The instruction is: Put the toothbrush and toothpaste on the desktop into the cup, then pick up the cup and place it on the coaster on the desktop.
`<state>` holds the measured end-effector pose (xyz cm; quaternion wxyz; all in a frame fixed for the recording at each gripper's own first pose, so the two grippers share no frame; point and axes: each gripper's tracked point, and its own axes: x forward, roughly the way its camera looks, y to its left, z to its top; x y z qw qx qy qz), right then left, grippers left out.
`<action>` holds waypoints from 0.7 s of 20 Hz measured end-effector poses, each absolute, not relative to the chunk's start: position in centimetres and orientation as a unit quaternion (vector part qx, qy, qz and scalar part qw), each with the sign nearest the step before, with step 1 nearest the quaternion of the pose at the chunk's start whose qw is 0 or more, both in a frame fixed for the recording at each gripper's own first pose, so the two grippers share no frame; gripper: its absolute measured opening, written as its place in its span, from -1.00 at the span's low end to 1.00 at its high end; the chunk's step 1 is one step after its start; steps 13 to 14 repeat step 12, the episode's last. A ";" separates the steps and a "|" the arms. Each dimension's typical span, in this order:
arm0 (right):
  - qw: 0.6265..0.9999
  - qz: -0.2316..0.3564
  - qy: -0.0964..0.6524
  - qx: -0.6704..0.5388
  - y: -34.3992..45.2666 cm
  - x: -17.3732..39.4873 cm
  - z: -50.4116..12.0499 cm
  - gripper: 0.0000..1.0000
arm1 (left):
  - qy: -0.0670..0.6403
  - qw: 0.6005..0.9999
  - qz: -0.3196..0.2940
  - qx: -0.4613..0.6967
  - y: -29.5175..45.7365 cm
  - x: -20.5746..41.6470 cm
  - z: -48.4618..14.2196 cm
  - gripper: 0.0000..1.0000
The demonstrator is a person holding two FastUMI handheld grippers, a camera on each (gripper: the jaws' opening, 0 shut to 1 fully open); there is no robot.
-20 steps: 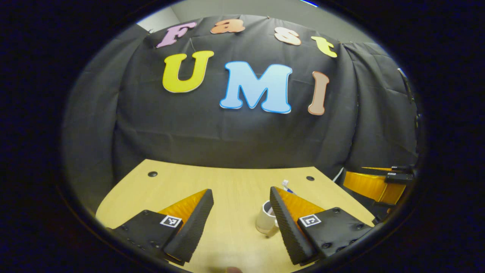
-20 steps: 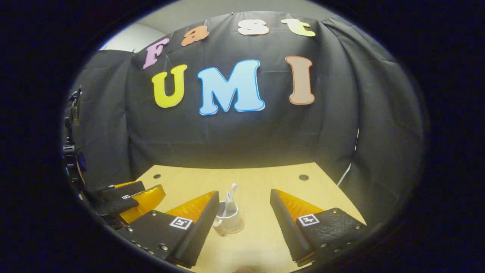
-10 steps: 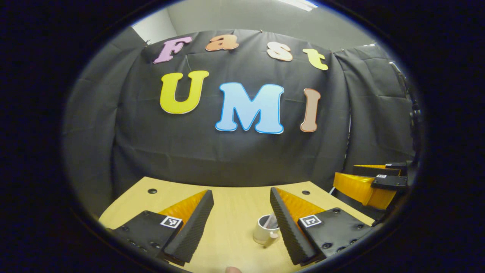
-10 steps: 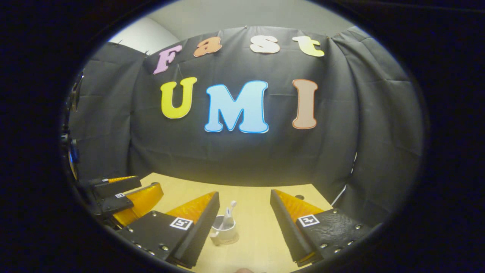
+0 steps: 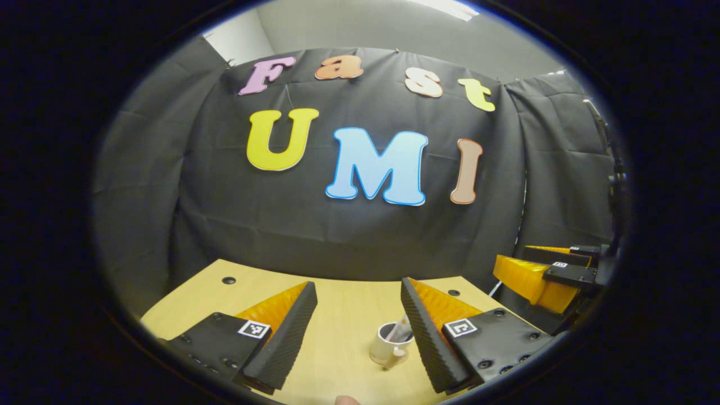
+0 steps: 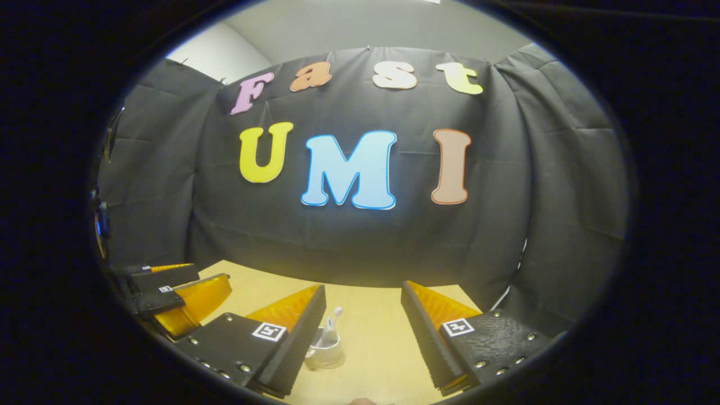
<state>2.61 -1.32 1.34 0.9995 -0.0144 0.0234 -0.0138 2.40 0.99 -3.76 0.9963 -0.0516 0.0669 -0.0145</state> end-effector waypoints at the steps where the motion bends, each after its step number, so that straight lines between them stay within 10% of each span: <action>1: 1.000 -0.011 0.023 -0.014 -1.1 2.7 1.3 0.70 | 0.064 0.997 -0.009 -0.048 0.3 2.7 -3.3 0.93; 14: 0.999 0.017 0.009 -0.034 0.5 3.0 1.7 0.66 | 0.055 0.997 0.021 -0.048 1.0 2.1 -2.1 1.00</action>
